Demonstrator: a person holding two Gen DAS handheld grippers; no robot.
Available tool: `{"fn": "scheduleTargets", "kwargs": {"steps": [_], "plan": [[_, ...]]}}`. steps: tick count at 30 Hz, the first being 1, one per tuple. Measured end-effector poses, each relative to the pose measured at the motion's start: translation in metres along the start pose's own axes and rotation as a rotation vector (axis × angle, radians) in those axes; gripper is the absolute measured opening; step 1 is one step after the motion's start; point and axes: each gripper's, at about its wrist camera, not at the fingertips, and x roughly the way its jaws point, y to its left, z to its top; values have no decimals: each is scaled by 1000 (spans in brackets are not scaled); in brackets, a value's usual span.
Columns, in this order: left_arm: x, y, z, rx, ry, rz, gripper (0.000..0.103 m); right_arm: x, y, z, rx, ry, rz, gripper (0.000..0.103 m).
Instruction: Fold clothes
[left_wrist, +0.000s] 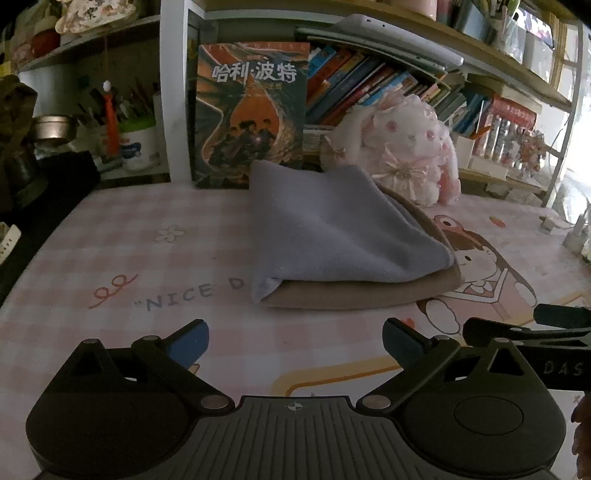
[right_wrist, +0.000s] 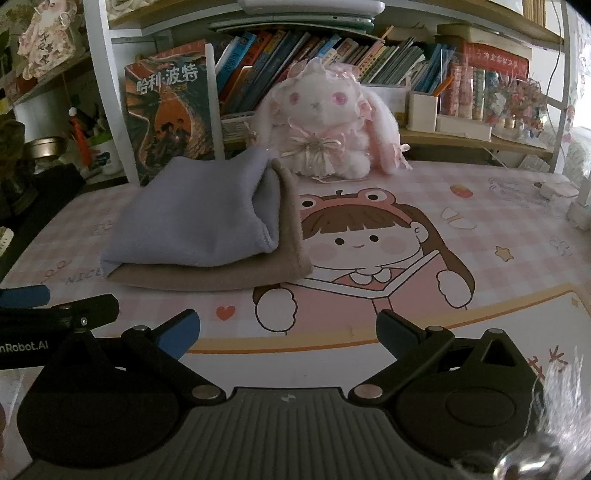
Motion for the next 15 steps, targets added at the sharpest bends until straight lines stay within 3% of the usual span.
{"fn": "scheduleTargets", "kwargs": {"steps": [15], "plan": [[2,3,0,-15,10,10,103,1,2,-1,-3,10,6,103]]}}
